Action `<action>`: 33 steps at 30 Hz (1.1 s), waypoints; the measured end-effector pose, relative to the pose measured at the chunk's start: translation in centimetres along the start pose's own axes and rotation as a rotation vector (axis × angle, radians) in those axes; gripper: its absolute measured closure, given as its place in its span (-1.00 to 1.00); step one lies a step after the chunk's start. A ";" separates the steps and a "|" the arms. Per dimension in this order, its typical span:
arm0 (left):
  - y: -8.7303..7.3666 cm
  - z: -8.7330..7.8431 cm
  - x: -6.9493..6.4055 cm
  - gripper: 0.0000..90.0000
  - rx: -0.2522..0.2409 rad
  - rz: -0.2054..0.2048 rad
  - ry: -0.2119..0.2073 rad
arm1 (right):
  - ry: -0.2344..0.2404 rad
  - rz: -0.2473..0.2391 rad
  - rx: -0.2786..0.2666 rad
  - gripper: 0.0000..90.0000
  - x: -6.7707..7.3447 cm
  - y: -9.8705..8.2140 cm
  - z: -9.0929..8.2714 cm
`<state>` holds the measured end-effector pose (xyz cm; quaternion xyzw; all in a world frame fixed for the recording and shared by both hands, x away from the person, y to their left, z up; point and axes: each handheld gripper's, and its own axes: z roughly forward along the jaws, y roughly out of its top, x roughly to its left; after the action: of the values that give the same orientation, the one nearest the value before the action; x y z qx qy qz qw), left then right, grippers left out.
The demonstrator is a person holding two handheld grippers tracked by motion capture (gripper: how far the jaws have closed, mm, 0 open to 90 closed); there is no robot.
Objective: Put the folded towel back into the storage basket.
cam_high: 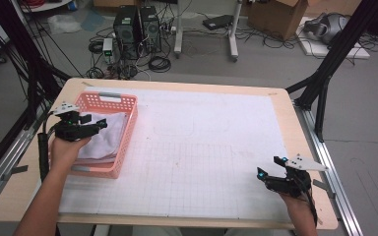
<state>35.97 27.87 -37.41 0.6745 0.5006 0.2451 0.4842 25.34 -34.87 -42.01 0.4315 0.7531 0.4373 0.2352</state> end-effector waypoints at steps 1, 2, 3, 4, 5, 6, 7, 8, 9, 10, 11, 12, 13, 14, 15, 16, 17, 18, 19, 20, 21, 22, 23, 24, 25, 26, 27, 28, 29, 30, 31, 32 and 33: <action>0.1 -0.4 -0.5 -0.36 -0.053 0.003 -0.006 | -0.002 -0.004 -0.001 -0.53 -0.1 0.0 0.0; 0.3 -0.8 -1.0 -0.43 -0.100 -0.003 -0.018 | -0.002 -0.003 0.001 -0.53 -0.1 0.0 0.0; 0.4 -1.2 -1.4 -0.46 -0.140 -0.015 -0.041 | -0.003 -0.005 0.003 -0.53 -0.1 0.0 0.0; 0.4 -1.5 -1.9 -0.47 -0.180 -0.028 -0.060 | -0.004 -0.007 0.003 -0.53 -0.1 0.0 0.0; 0.5 -1.8 -2.5 -0.47 -0.216 -0.038 -0.079 | -0.003 -0.008 0.002 -0.53 -0.1 0.0 0.0; 0.5 -2.0 -3.0 -0.47 -0.239 -0.030 -0.102 | -0.003 -0.007 0.001 -0.53 -0.1 0.0 0.0; 0.5 -2.1 -3.7 -0.52 -0.252 -0.019 -0.116 | -0.004 -0.011 -0.001 -0.53 -0.1 0.1 0.0; 0.5 -2.2 -4.4 -0.59 -0.264 -0.002 -0.123 | -0.004 -0.015 -0.001 -0.53 -0.1 0.1 0.0; 0.5 -2.3 -5.0 -0.59 -0.272 0.017 -0.141 | -0.004 -0.016 -0.001 -0.53 -0.1 0.1 0.0; 0.5 -2.4 -5.7 -0.56 -0.285 0.033 -0.165 | -0.004 -0.017 -0.001 -0.53 -0.1 0.1 -0.1; 0.4 -2.5 -6.3 -0.53 -0.293 0.047 -0.185 | -0.004 -0.026 -0.002 -0.53 -0.1 0.2 -0.1; 0.4 -2.6 -6.9 -0.54 -0.302 0.057 -0.202 | -0.002 -0.024 -0.001 -0.53 -0.1 0.2 -0.1; 0.3 -2.6 -7.5 -0.53 -0.309 0.062 -0.222 | -0.002 -0.026 -0.003 -0.54 -0.1 0.2 -0.1; 0.1 -2.6 -8.2 -0.53 -0.316 0.065 -0.236 | -0.005 -0.028 -0.002 -0.55 -0.1 0.2 -0.1; -0.1 -2.5 -8.9 -0.53 -0.314 0.081 -0.244 | -0.004 -0.029 -0.005 -0.56 -0.1 0.2 -0.1; -0.1 -2.5 -8.9 -0.53 -0.314 0.081 -0.244 | -0.004 -0.031 -0.005 -0.56 -0.1 0.3 -0.1; -0.4 -2.5 -10.2 -0.52 -0.314 0.103 -0.260 | -0.004 -0.032 -0.009 -0.56 -0.1 0.3 -0.1; -0.6 -2.5 -10.8 -0.52 -0.316 0.110 -0.273 | -0.004 -0.030 -0.009 -0.56 -0.1 0.4 -0.1; -0.8 -2.5 -11.5 -0.52 -0.319 0.122 -0.280 | -0.002 -0.034 -0.013 -0.57 -0.2 0.4 -0.1; -0.9 -2.5 -12.0 -0.52 -0.324 0.124 -0.286 | -0.002 -0.037 -0.013 -0.57 -0.2 0.4 0.0; -1.1 -2.5 -12.6 -0.52 -0.327 0.124 -0.303 | 0.003 -0.032 -0.011 -0.57 -0.1 0.4 0.0; -1.4 -2.4 -13.2 -0.52 -0.335 0.117 -0.322 | 0.003 -0.037 -0.010 -0.57 -0.1 0.4 0.1; -1.8 -2.4 -13.8 -0.52 -0.336 0.120 -0.333 | 0.007 -0.040 -0.010 -0.57 -0.1 0.4 0.1; -2.1 -2.2 -14.4 -0.51 -0.336 0.121 -0.349 | 0.010 -0.037 -0.011 -0.57 -0.1 0.4 0.1; -2.4 -2.0 -15.0 -0.51 -0.333 0.129 -0.359 | 0.010 -0.041 -0.012 -0.57 -0.1 0.4 0.1; -2.7 -1.8 -15.6 -0.51 -0.328 0.137 -0.366 | 0.011 -0.044 -0.014 -0.57 -0.1 0.4 0.1; -3.0 -1.5 -16.2 -0.51 -0.321 0.144 -0.378 | 0.012 -0.039 -0.012 -0.57 -0.1 0.4 0.0; -3.3 -1.2 -16.8 -0.51 -0.312 0.145 -0.390 | 0.012 -0.039 -0.011 -0.57 -0.2 0.4 0.0; -3.6 -0.9 -17.3 -0.51 -0.301 0.151 -0.398 | 0.012 -0.036 -0.012 -0.57 -0.2 0.4 0.0; -4.0 -0.5 -17.8 -0.51 -0.291 0.165 -0.401 | 0.011 -0.039 -0.016 -0.57 -0.3 0.4 -0.1; -4.2 -0.2 -18.1 -0.50 -0.282 0.172 -0.413 | 0.010 -0.038 -0.020 -0.57 -0.3 0.4 -0.1; -4.4 0.1 -18.4 -0.49 -0.272 0.165 -0.420 | 0.009 -0.035 -0.020 -0.57 -0.3 0.4 -0.2; -4.6 0.4 -18.7 -0.49 -0.264 0.164 -0.427 | 0.009 -0.032 -0.024 -0.57 -0.3 0.4 -0.3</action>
<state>27.18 10.80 -38.81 0.6801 0.2946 0.1988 0.6412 25.51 -35.17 -41.51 0.4148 0.7556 0.4444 0.2438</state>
